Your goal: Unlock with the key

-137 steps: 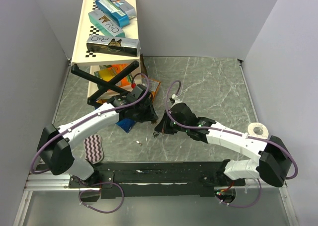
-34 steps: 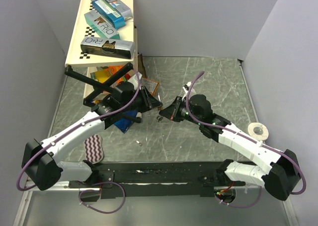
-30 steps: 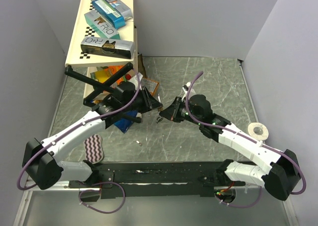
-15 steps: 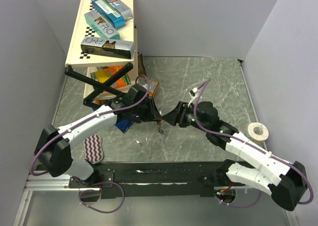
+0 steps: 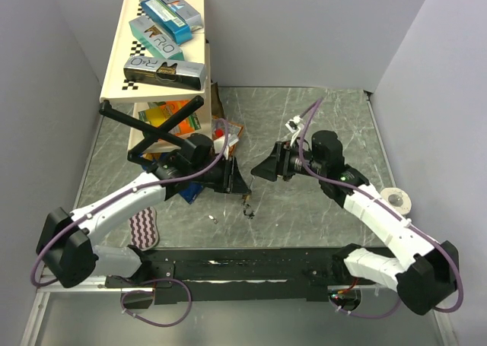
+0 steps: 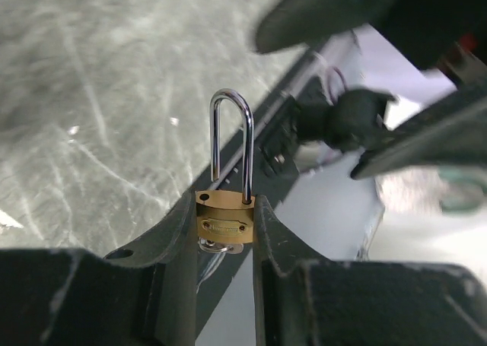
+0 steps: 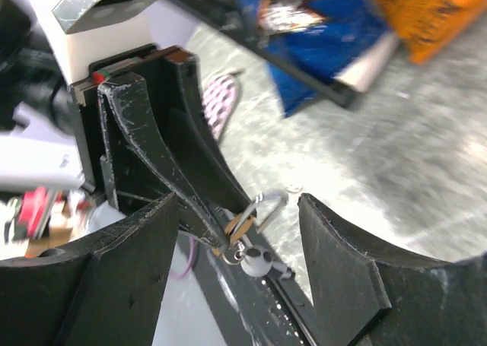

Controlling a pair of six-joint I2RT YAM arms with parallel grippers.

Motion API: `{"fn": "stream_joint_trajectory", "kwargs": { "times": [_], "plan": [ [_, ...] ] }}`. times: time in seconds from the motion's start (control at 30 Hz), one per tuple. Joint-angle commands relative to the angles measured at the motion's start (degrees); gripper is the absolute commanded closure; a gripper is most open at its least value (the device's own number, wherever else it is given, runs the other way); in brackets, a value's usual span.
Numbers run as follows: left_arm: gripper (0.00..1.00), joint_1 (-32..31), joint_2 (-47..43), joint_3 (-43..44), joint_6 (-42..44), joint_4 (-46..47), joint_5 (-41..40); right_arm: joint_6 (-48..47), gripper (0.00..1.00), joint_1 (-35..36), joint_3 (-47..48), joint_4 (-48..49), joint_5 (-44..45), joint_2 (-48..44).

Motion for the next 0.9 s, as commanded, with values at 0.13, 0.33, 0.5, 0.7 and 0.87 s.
{"fn": "stream_joint_trajectory", "kwargs": {
  "times": [0.13,0.33,0.5,0.7,0.87],
  "plan": [
    [0.99,2.4,-3.8,-2.2,4.5,10.2,15.4,-1.9,0.29,-0.7,3.7,9.0,-19.3,7.1],
    [0.99,2.9,-3.6,-2.5,4.2,10.8,15.9,-0.1,0.32,-0.6,3.1,12.1,-24.7,8.2],
    [0.99,3.5,-3.8,-3.1,3.8,9.8,12.1,1.8,0.53,-0.5,0.4,13.2,-25.9,8.0],
    [0.99,4.2,-3.9,-3.7,3.2,9.8,10.1,2.8,0.74,-0.5,-0.4,14.0,-25.6,8.8],
    [0.99,4.2,-3.7,-3.5,2.8,7.4,5.7,3.4,0.97,0.2,0.0,14.0,-24.1,10.5]
  ]
}}
